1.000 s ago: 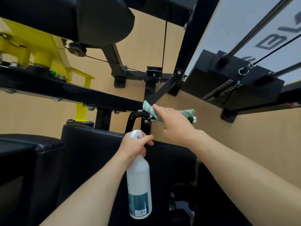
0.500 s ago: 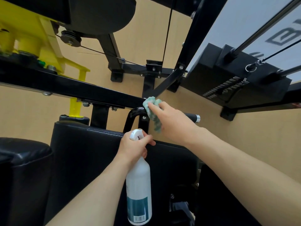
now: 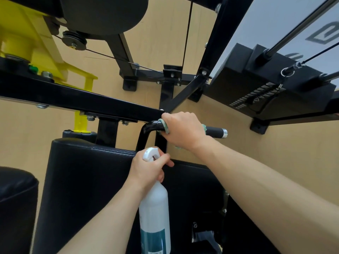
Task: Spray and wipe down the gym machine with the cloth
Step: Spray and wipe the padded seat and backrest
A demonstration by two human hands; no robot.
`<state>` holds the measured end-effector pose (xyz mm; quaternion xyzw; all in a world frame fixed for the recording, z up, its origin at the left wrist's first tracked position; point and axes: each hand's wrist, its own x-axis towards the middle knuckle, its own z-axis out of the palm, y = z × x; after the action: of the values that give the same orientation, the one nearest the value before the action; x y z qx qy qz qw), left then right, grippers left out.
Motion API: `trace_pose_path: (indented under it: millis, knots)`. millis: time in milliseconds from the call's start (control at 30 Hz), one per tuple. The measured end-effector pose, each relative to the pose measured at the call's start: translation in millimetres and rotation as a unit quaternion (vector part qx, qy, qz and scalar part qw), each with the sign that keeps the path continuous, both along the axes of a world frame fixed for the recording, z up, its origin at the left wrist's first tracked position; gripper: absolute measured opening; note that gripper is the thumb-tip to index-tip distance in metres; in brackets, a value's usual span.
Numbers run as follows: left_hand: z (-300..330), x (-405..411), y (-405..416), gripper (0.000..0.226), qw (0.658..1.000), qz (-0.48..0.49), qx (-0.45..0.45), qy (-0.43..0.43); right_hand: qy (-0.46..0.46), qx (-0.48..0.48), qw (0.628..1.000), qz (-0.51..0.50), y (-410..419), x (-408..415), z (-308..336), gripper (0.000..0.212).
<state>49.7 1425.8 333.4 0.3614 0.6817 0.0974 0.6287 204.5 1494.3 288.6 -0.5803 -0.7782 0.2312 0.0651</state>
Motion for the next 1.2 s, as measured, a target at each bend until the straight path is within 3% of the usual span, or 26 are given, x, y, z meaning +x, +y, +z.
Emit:
trace_pose_path:
  millis: [133, 233, 333, 400, 467, 533, 600, 667, 700, 767, 833, 967, 1100, 1200]
  knots:
    - [-0.2, 0.0, -1.0, 0.024, 1.000, 0.011, -0.004, -0.007, -0.020, 0.164, 0.983, -0.086, -23.9, 5.0, -18.0, 0.017]
    - [-1.4, -0.4, -1.8, 0.023, 1.000, 0.015, -0.002, -0.007, -0.049, 0.189, 0.970, -0.142, -41.4, 42.0, -36.4, 0.022]
    - [-0.7, 0.1, -1.7, 0.023, 1.000, 0.010, 0.000, -0.002, -0.061, 0.053, 0.987, -0.138, -49.8, 74.1, -35.1, 0.017]
    - [0.0, 0.5, -1.3, 0.023, 1.000, 0.011, -0.001, -0.002, -0.057, -0.100, 0.989, -0.096, -36.8, 84.2, -23.4, 0.014]
    - [0.2, 0.5, -1.1, 0.023, 1.000, 0.011, -0.003, -0.006, -0.018, -0.314, 0.945, -0.083, -10.0, 92.1, -6.7, 0.019]
    - [0.4, 0.1, -1.6, 0.022, 1.000, 0.014, -0.004, -0.008, -0.008, -0.427, 0.903, -0.044, 11.0, 89.8, 2.6, 0.025]
    - [0.3, 0.7, -0.9, 0.022, 1.000, 0.012, -0.004, -0.004, -0.012, -0.377, 0.925, -0.036, 11.2, 68.6, 3.6, 0.020]
    - [-1.5, 0.4, -1.6, 0.022, 1.000, 0.009, -0.003, 0.006, -0.037, -0.175, 0.980, -0.086, -7.8, 34.3, -2.3, 0.017]
    - [-1.8, 0.5, -1.9, 0.023, 1.000, 0.010, -0.002, 0.007, -0.040, -0.064, 0.990, -0.120, -17.7, 19.7, -6.0, 0.020]
    - [0.1, 2.4, -1.1, 0.022, 1.000, 0.018, 0.000, -0.001, -0.001, 0.113, 0.982, -0.148, -24.7, -1.9, -12.2, 0.021]
    - [2.3, 4.8, 0.2, 0.021, 0.999, 0.030, 0.001, -0.012, 0.027, 0.190, 0.976, -0.107, -17.6, -20.9, -15.7, 0.013]
    - [4.0, 7.0, 1.3, 0.026, 0.999, 0.037, -0.007, -0.002, 0.039, 0.149, 0.985, -0.079, -5.0, -37.3, -9.0, 0.022]
    - [1.3, 5.8, -0.3, 0.023, 0.999, 0.038, -0.005, 0.003, 0.104, -0.086, 0.988, 0.075, 2.9, 7.7, 5.1, 0.041]
    - [-0.5, 5.5, -0.6, 0.025, 0.999, 0.035, -0.004, 0.008, 0.090, -0.174, 0.971, 0.136, 10.8, 27.7, 9.4, 0.052]
